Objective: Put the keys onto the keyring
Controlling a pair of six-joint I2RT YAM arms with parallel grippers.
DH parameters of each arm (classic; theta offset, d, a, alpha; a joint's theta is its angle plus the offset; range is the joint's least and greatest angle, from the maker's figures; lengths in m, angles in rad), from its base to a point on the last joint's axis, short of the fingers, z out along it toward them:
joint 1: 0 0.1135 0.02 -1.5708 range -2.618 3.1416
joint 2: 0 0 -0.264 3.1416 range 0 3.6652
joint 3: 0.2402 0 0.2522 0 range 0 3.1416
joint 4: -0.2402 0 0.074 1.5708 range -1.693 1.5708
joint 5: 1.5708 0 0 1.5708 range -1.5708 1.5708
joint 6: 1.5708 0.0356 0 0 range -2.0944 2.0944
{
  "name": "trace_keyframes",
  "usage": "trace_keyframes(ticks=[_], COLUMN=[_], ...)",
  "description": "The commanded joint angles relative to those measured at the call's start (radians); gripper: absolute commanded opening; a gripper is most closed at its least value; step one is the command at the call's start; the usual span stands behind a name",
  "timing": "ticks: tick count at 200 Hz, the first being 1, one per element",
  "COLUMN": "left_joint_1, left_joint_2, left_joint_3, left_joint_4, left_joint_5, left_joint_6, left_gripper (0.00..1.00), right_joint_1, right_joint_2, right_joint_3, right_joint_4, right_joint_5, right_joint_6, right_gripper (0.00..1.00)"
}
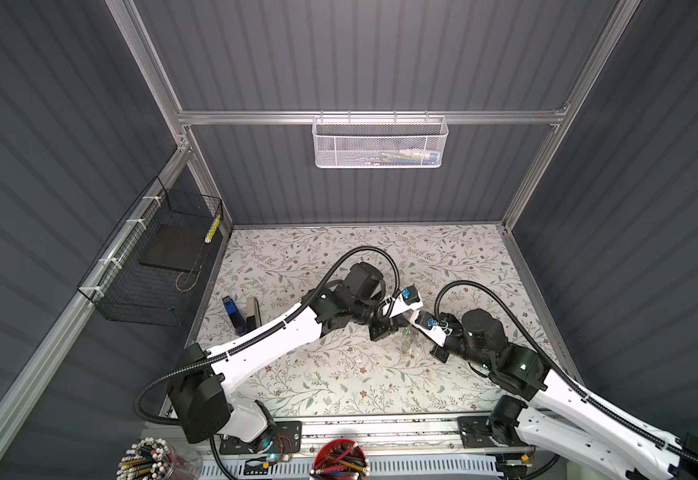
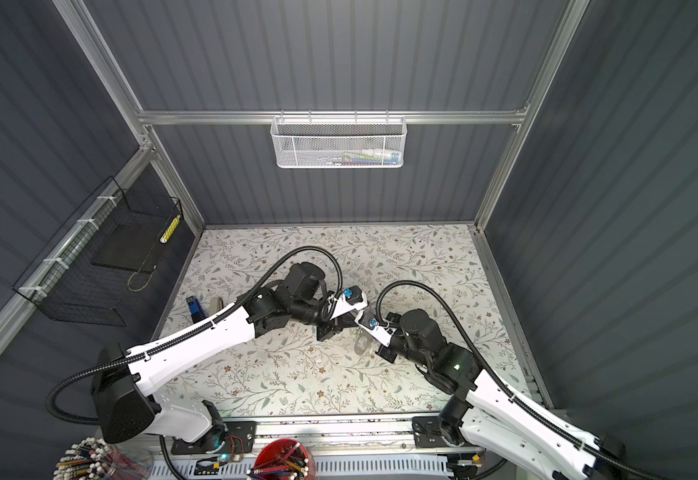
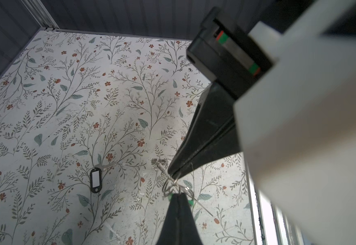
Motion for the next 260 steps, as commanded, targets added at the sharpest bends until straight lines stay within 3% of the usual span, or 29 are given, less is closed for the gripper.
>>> trace_keyframes(ticks=[1,143,196,256,260], left_joint_1=[-0.006,-0.001,0.045,0.048,0.046], left_joint_2=[0.009,0.029,0.037,0.074,0.075], left_joint_3=[0.039,0.037,0.019,0.052,0.055], left_joint_4=[-0.023,-0.014,-0.009,-0.048,-0.051], left_joint_5=[-0.008,-0.022,0.086,0.154,0.155], left_joint_6=[-0.027,-0.099,-0.135,-0.131,-0.129], left_gripper=[0.0,0.0,0.0,0.0,0.08], right_joint_1=[0.008,0.016,0.016,0.016,0.016], right_joint_2=[-0.016,-0.058,-0.167,-0.175,-0.176], right_joint_3=[-0.002,-0.028,-0.092,-0.1,-0.101], right_joint_4=[0.026,0.035,0.124,0.154,0.16], right_joint_5=[-0.006,-0.011,-0.033,-0.027,-0.027], right_joint_6=[-0.008,-0.05,-0.064,-0.06,-0.059], right_gripper=[0.0,0.0,0.0,0.0,0.0])
